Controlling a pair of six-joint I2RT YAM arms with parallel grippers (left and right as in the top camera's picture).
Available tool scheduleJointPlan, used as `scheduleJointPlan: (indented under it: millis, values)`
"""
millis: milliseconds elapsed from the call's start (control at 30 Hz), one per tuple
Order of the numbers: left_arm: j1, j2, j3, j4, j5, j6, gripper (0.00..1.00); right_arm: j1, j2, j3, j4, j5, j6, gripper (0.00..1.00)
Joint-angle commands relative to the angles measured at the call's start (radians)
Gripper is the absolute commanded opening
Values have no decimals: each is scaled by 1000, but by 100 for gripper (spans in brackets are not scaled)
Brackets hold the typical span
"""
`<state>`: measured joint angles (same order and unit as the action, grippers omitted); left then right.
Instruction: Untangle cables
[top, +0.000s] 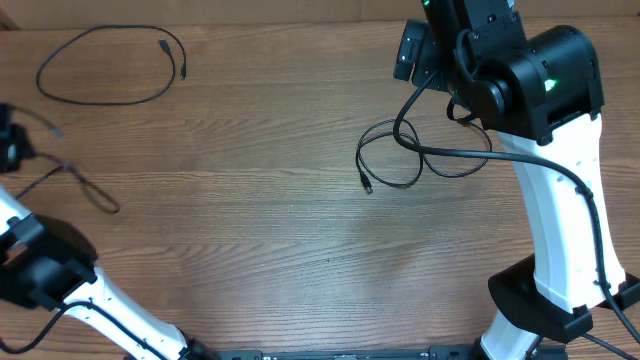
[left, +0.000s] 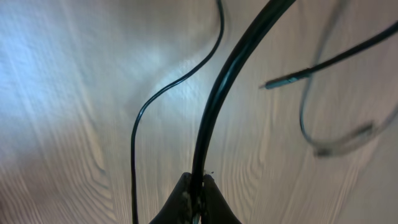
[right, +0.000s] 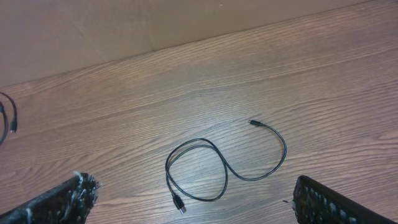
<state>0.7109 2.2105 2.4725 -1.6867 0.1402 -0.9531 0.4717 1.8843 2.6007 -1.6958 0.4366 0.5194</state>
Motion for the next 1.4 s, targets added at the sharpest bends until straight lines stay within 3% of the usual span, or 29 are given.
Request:
scheduleJointPlan:
  millis: [0,400,533,600,967,1033,1133,1300,1367]
  values:
    - [47,-23,-24,-3,-58,-47,4,-1,-8,-2,2,10,-4,100]
    - [93,-23,-150,71,-87,29,5,-1,-8,-2,2,11,-4,100]
    - [96,-23,-161,75,-104,36,14,-1,-8,-2,3,10,-4,100]
    - [96,-23,-161,75,-115,58,24,-1,-8,-2,2,11,-4,100]
    - [96,-23,-161,35,-304,67,38,-1,-8,-2,3,11,-4,100]
    - [99,-23,-163,34,-348,67,47,-1,-8,-2,2,10,-4,100]
    - [103,-23,-177,41,-352,67,48,-1,-8,-2,2,11,-4,100]
    - [103,-23,-301,124,-348,68,57,-1,-8,-2,3,11,-4,100]
    - [103,-23,-360,179,-349,85,66,-1,-8,-2,2,10,-4,100]
